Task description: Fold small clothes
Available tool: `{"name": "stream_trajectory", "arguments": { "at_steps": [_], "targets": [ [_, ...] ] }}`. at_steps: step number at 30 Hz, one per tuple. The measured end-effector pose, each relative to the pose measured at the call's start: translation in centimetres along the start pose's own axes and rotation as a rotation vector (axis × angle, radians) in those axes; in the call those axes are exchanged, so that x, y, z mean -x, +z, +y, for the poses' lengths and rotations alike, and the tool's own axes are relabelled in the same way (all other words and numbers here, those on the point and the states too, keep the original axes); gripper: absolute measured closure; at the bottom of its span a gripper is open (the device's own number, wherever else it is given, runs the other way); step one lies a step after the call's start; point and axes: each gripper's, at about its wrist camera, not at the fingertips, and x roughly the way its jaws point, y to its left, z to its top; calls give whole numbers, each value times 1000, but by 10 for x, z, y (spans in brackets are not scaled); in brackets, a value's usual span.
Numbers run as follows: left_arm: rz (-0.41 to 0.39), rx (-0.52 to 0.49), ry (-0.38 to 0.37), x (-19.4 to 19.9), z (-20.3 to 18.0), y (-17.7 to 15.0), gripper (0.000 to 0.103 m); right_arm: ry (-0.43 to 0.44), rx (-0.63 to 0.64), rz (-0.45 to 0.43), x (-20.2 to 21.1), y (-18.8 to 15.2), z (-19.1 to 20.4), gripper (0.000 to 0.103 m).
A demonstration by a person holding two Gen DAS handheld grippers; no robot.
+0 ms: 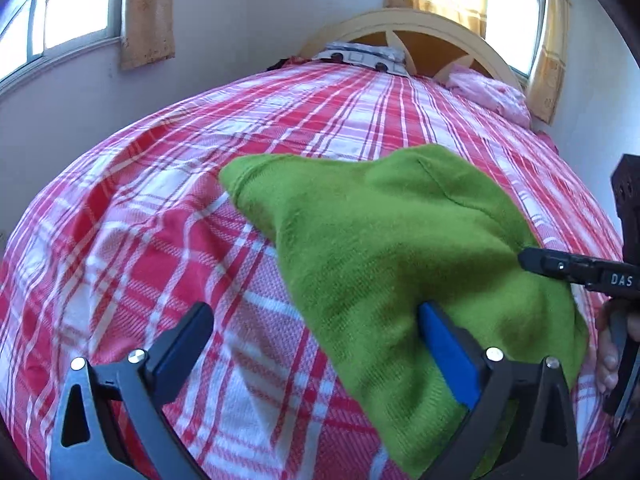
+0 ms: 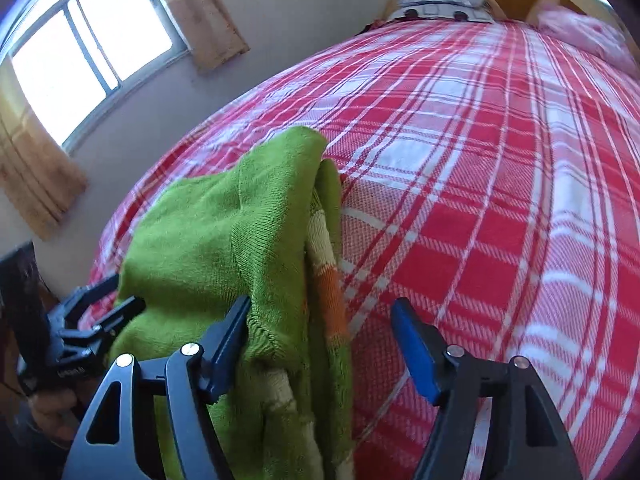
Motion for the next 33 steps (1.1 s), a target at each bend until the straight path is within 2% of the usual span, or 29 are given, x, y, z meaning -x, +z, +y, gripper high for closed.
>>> {"name": "stream_trajectory", "arguments": {
  "at_steps": [4, 6, 11, 15, 22, 33],
  "targets": [
    [-51, -56, 42, 36, -10, -1, 0, -31, 29, -114, 47, -11, 20, 31],
    [-115, -79, 61, 58, -18, 4, 0, -50, 54, -184, 76, -17, 32, 31],
    [-259, -106, 25, 111, -39, 19, 0, -107, 143, -339, 135, -30, 63, 31],
    [-310, -139, 6, 132, -48, 23, 0, -133, 202, -428, 169, -35, 83, 29],
    [-335, -140, -8, 139, -51, 29, 0, -124, 235, -475, 192, -42, 95, 28],
    [-332, -122, -3, 140, -51, 23, 0, -110, 235, -463, 183, -44, 94, 27]
  ]
}}
